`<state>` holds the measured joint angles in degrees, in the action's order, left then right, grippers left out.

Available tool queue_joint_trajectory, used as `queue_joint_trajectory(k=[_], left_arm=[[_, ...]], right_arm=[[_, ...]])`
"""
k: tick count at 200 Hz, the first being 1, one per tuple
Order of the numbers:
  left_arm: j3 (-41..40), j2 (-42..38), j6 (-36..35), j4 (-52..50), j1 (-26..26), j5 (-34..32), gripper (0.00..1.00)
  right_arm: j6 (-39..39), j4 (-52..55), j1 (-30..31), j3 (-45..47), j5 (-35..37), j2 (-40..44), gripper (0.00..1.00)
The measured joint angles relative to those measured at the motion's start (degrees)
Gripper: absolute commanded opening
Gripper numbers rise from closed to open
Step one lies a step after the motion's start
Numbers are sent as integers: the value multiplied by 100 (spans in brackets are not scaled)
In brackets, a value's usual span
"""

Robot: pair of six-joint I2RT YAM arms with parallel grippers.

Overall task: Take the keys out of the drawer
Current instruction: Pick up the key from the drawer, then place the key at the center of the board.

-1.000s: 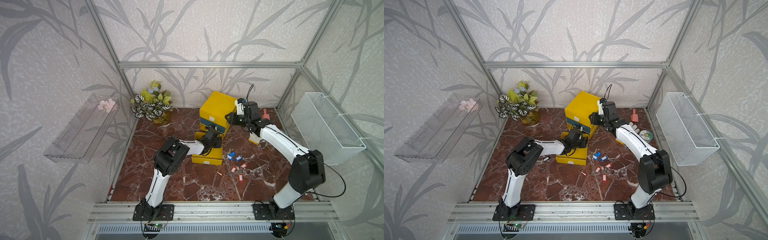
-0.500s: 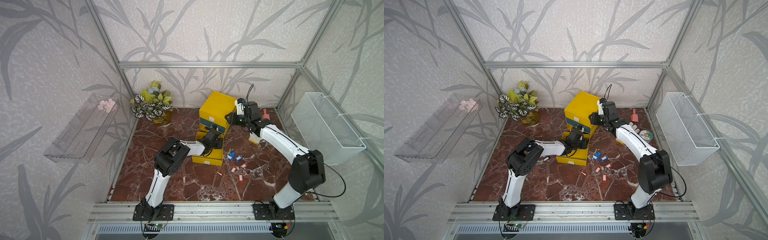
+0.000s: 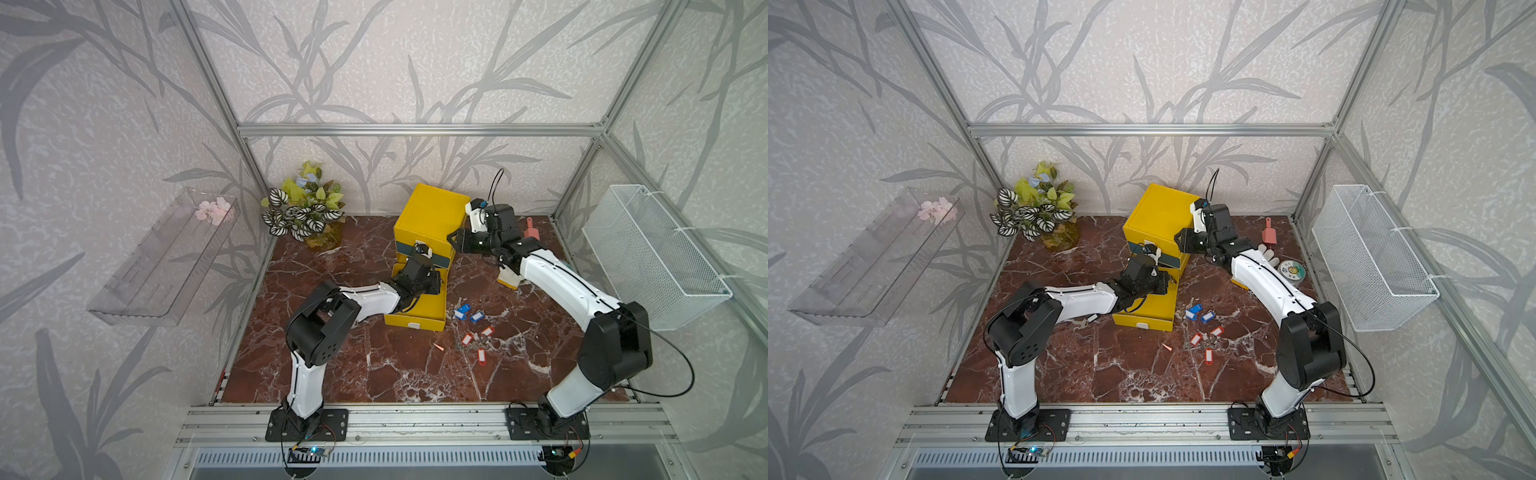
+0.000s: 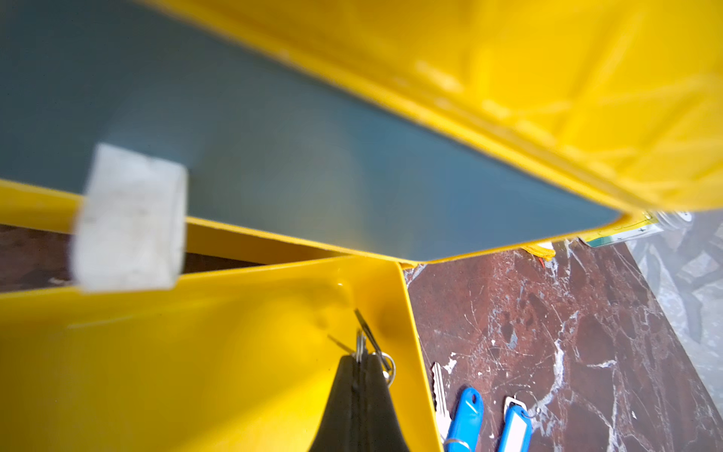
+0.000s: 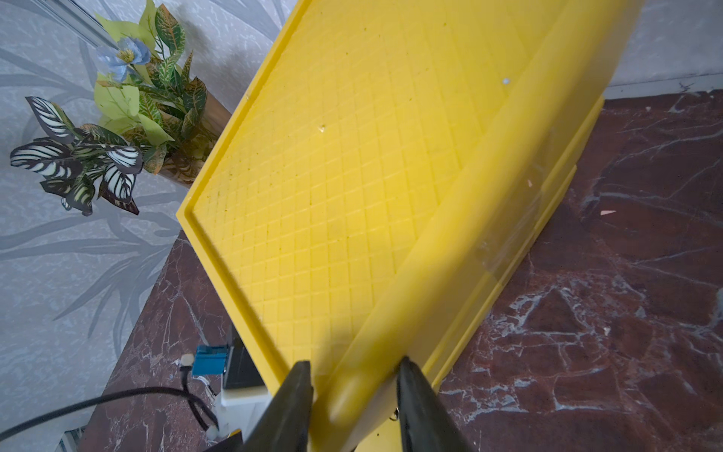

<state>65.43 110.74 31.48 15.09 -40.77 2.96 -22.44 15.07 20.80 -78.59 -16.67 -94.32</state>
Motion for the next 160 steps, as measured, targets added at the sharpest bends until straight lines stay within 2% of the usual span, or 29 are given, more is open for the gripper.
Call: queue_joint_trajectory(k=[39,73,124,160], left_arm=[[-476,-417,7,11,0,-37,0],[-911,-1147,11,-11,0,-87,0],[-1628,-2953,11,-382,0,-492,0],[-2216,-4544,101,-1327,0,-1353,0]], right_arm=[[-4,109,11,-11,-66,13,41],[-24,203,-7,-35,-192,13,43],[-28,402,-46,-197,-278,-68,47],[-39,476,-70,-295,-286,-127,50]])
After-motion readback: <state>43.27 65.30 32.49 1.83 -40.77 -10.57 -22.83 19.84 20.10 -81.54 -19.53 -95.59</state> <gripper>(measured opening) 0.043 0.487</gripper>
